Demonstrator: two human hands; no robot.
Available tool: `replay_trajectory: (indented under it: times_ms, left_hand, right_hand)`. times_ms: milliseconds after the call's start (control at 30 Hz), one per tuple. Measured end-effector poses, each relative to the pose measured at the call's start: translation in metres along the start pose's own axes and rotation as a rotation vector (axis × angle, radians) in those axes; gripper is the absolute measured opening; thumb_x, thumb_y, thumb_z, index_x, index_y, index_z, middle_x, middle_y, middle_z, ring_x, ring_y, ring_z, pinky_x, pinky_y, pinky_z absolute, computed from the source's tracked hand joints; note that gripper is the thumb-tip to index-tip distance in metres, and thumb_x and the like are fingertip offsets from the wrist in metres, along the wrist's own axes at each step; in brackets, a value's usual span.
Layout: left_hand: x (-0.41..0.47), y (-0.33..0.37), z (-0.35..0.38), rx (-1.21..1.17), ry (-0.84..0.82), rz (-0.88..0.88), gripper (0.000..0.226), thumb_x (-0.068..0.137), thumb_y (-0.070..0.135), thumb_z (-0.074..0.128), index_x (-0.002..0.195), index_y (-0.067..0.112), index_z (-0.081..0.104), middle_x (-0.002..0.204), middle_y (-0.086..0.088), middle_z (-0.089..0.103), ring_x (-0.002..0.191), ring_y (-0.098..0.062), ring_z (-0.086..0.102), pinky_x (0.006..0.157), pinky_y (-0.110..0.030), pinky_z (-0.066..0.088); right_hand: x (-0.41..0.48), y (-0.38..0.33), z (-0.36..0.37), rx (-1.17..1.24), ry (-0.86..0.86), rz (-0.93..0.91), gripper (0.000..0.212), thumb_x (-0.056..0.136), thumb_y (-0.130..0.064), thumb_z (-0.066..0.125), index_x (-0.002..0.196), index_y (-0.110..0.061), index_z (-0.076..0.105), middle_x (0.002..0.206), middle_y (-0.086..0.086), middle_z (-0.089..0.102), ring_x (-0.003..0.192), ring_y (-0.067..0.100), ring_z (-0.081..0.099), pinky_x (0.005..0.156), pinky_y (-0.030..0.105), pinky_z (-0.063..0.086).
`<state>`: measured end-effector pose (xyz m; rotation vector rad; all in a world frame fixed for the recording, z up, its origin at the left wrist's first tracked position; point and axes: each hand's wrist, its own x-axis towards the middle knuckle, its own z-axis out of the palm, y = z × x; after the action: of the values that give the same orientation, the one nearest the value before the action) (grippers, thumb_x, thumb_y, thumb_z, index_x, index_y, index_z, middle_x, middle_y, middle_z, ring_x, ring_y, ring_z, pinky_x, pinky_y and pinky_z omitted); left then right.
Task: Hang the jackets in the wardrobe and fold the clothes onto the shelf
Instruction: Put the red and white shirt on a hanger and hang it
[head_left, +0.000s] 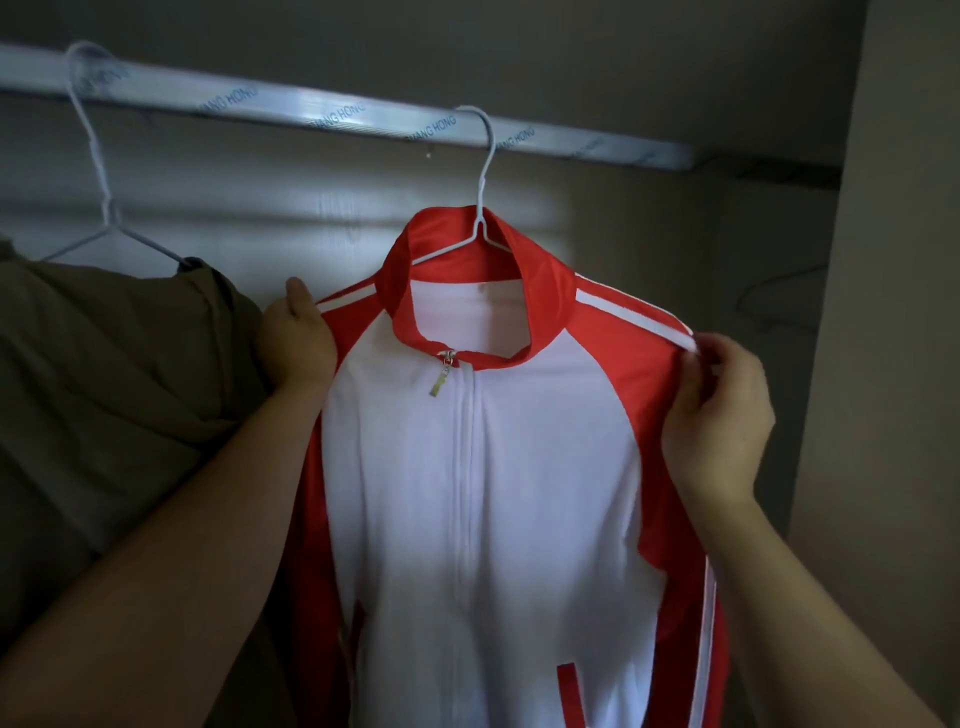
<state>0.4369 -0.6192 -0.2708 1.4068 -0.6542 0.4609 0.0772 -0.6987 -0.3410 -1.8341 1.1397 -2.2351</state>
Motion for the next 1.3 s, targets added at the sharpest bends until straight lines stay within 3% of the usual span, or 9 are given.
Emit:
replay_trajectory:
  times_ms: [167, 267, 367, 433, 633, 767, 933, 1100, 1300]
  left_hand:
    - [0.004, -0.007, -0.002, -0.073, -0.032, -0.039, 0.042, 0.097, 0.023, 0.044, 0.058, 0.01, 0.043, 0.061, -0.007, 0.046, 0.064, -0.026, 0.05, 0.065, -0.032, 0.041]
    - [0.004, -0.006, 0.002, -0.114, -0.033, -0.093, 0.043, 0.095, 0.02, 0.048, 0.054, 0.011, 0.041, 0.057, -0.003, 0.044, 0.055, -0.021, 0.046, 0.06, -0.027, 0.039]
    - [0.005, -0.007, 0.005, -0.138, -0.048, -0.13, 0.041, 0.095, 0.021, 0.048, 0.055, 0.011, 0.043, 0.058, -0.001, 0.047, 0.052, -0.015, 0.045, 0.055, -0.024, 0.036]
    - [0.007, -0.009, 0.004, -0.15, -0.063, -0.155, 0.04, 0.095, 0.023, 0.048, 0.057, 0.011, 0.046, 0.06, -0.001, 0.05, 0.054, -0.016, 0.048, 0.056, -0.024, 0.038]
    - [0.01, -0.01, 0.001, -0.178, -0.067, -0.137, 0.038, 0.094, 0.019, 0.048, 0.057, 0.01, 0.045, 0.06, -0.003, 0.048, 0.055, -0.017, 0.046, 0.061, -0.029, 0.039]
    - [0.009, -0.01, 0.0, -0.193, -0.068, -0.142, 0.034, 0.094, 0.02, 0.048, 0.063, 0.007, 0.048, 0.061, -0.003, 0.048, 0.06, -0.022, 0.049, 0.064, -0.032, 0.041]
    - [0.017, -0.01, -0.003, -0.2, -0.088, -0.16, 0.033, 0.093, 0.022, 0.05, 0.062, 0.009, 0.049, 0.064, -0.003, 0.052, 0.065, -0.024, 0.055, 0.064, -0.031, 0.044]
    - [0.02, -0.009, -0.001, -0.19, -0.094, -0.162, 0.034, 0.091, 0.021, 0.051, 0.058, 0.011, 0.047, 0.059, -0.002, 0.051, 0.052, -0.017, 0.049, 0.054, -0.026, 0.039]
    - [0.014, -0.009, 0.002, -0.196, -0.103, -0.184, 0.037, 0.093, 0.02, 0.049, 0.058, 0.012, 0.043, 0.059, -0.002, 0.047, 0.052, -0.017, 0.046, 0.053, -0.026, 0.037]
  right_hand:
    - [0.039, -0.003, -0.007, 0.068, -0.058, -0.072, 0.022, 0.103, -0.028, 0.049, 0.105, -0.016, 0.067, 0.084, -0.007, 0.064, 0.074, 0.001, 0.053, 0.069, 0.01, 0.036]
    - [0.056, 0.0, -0.01, 0.183, -0.182, 0.057, 0.021, 0.102, -0.031, 0.05, 0.09, -0.021, 0.064, 0.072, -0.009, 0.059, 0.064, 0.005, 0.051, 0.065, 0.025, 0.04]
    - [0.065, -0.004, -0.007, 0.151, -0.314, 0.202, 0.031, 0.103, -0.032, 0.047, 0.088, -0.012, 0.065, 0.077, 0.009, 0.062, 0.07, 0.018, 0.055, 0.066, 0.035, 0.041]
    - [0.072, -0.009, -0.007, 0.132, -0.387, 0.331, 0.031, 0.103, -0.029, 0.045, 0.085, -0.013, 0.066, 0.091, 0.017, 0.065, 0.084, 0.026, 0.061, 0.08, 0.04, 0.046]
    - [0.053, -0.008, -0.007, 0.093, -0.178, 0.195, 0.055, 0.103, -0.055, 0.027, 0.064, -0.017, 0.039, 0.061, -0.003, 0.049, 0.057, 0.005, 0.046, 0.057, 0.03, 0.035]
    - [0.026, 0.0, -0.006, 0.162, -0.132, 0.216, 0.061, 0.099, -0.065, 0.022, 0.059, -0.02, 0.027, 0.047, -0.008, 0.037, 0.047, 0.008, 0.032, 0.052, 0.035, 0.027]
    - [0.043, 0.003, -0.018, 0.104, -0.174, 0.14, 0.075, 0.093, -0.072, 0.022, 0.058, -0.007, 0.034, 0.051, 0.004, 0.037, 0.048, 0.014, 0.033, 0.053, 0.036, 0.029]
    - [0.075, 0.0, -0.024, 0.071, -0.301, 0.172, 0.067, 0.099, -0.065, 0.033, 0.054, -0.015, 0.028, 0.046, 0.0, 0.033, 0.041, 0.01, 0.029, 0.051, 0.034, 0.025]
    - [0.08, -0.001, -0.015, -0.059, -0.473, 0.29, 0.07, 0.105, -0.049, 0.037, 0.055, -0.004, 0.056, 0.055, 0.016, 0.055, 0.066, 0.034, 0.058, 0.057, 0.034, 0.035]
